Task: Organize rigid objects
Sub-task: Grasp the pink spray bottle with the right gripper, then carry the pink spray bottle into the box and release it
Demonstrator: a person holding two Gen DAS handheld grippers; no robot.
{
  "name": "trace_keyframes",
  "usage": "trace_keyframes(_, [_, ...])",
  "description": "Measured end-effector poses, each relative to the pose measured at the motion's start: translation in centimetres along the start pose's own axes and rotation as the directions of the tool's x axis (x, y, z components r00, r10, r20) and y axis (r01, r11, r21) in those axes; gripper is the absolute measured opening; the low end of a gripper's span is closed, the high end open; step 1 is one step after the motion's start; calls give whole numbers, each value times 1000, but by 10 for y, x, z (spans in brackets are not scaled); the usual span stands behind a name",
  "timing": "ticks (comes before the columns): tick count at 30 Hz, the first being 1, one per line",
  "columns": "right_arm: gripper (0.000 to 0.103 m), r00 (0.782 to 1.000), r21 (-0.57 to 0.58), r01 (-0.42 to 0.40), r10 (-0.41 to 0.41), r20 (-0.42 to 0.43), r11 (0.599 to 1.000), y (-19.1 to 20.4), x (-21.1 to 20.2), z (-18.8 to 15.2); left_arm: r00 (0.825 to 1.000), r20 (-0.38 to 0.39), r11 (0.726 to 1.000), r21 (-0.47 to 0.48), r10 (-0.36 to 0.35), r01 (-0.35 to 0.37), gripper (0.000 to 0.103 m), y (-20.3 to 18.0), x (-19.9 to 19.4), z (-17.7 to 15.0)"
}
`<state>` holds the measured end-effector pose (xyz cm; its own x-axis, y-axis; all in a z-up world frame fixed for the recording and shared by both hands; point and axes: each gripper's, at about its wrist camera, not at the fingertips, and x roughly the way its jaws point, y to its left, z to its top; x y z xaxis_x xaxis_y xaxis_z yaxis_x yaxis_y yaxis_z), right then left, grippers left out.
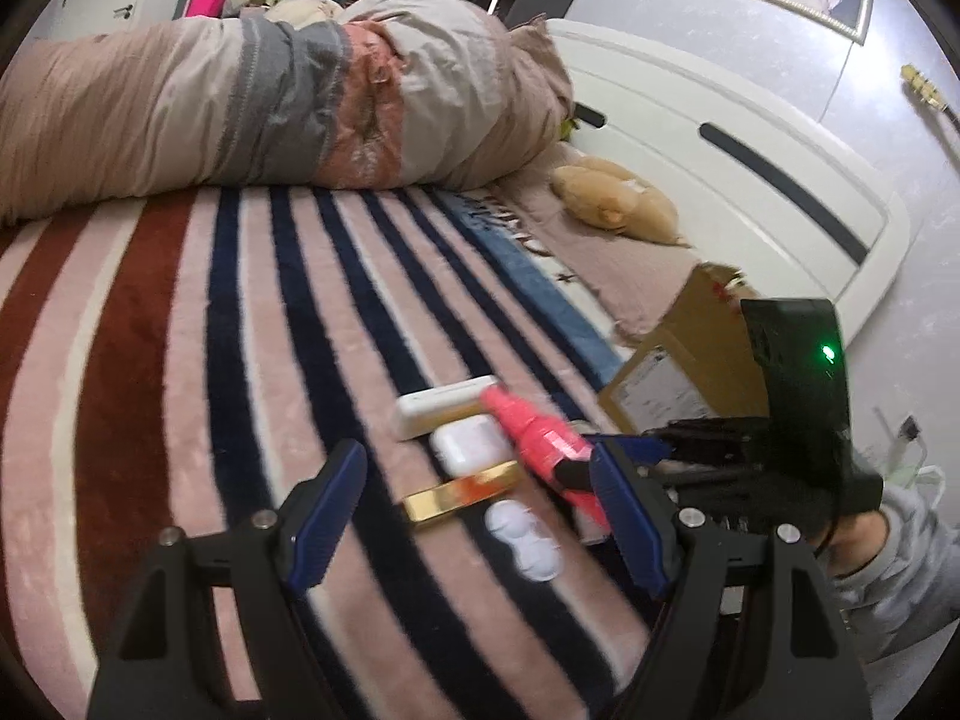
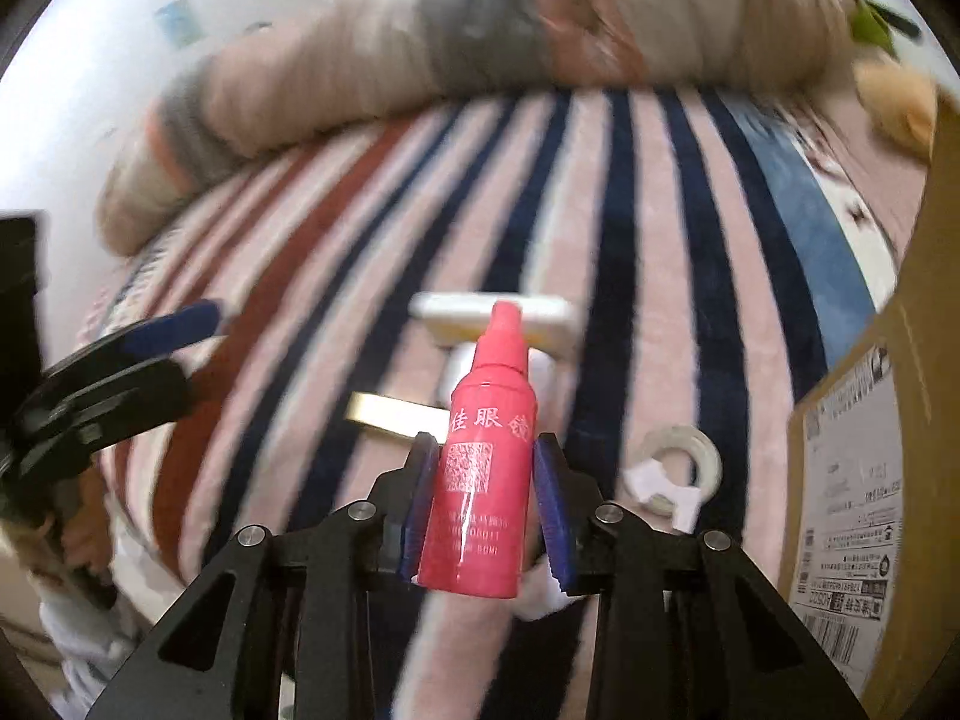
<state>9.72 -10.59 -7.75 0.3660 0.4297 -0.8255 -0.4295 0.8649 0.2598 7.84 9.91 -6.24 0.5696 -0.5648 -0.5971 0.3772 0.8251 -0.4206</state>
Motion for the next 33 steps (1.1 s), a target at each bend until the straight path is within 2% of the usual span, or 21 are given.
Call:
trace_keyframes(2, [28, 1000, -58, -19, 20, 22, 998, 14, -11, -2, 999, 2, 999, -2, -33, 33, 74, -6, -1, 2])
trace_keyframes(4, [28, 999, -104, -43, 46, 28, 994, 28, -14, -2, 999, -12, 1000, -4, -29, 29, 74, -10, 0, 3])
trace_keyframes(7, [28, 996, -132, -81, 74, -57, 988, 37, 2, -4, 999, -32, 999, 2, 42, -42, 74, -11, 3, -2])
trace_keyframes(9, [28, 986, -151, -114, 93, -135, 982, 42, 20, -12, 997, -43, 998, -11, 62, -63, 74, -7, 2, -9])
trace_keyframes(13, [28, 970, -176, -143, 103, -219, 974, 48, 44, -28, 992, -67, 993, -44, 104, -107, 74, 6, 0, -27])
trace_keyframes(15, [28, 961, -171, -163, 117, -249, 972, 52, 52, -30, 991, -78, 992, -64, 107, -112, 74, 11, 1, -34])
trace_keyframes(19, [28, 957, -184, -170, 118, -264, 968, 58, 58, -27, 993, -97, 993, -90, 74, -82, 74, 16, 8, -44])
trace_keyframes(20, [29, 949, -182, -179, 121, -292, 967, 58, 59, -28, 992, -101, 993, -86, 72, -81, 74, 16, 11, -46])
trace_keyframes(21, [29, 931, -176, -180, 110, -349, 968, 58, 69, -29, 991, -109, 993, -85, 72, -81, 74, 16, 14, -47])
trace_keyframes(24, [27, 949, -200, -158, 93, -302, 967, 65, 69, -28, 990, -125, 994, -83, 67, -78, 74, 15, 19, -51])
trace_keyframes(30, [27, 981, -244, -150, 113, -159, 958, 72, 38, -23, 994, -110, 996, -93, 9, -19, 74, 5, 17, -46])
trace_keyframes(33, [27, 985, -261, -166, 148, -87, 951, 77, 13, -19, 997, -77, 997, -79, -24, 18, 74, -11, 10, -38])
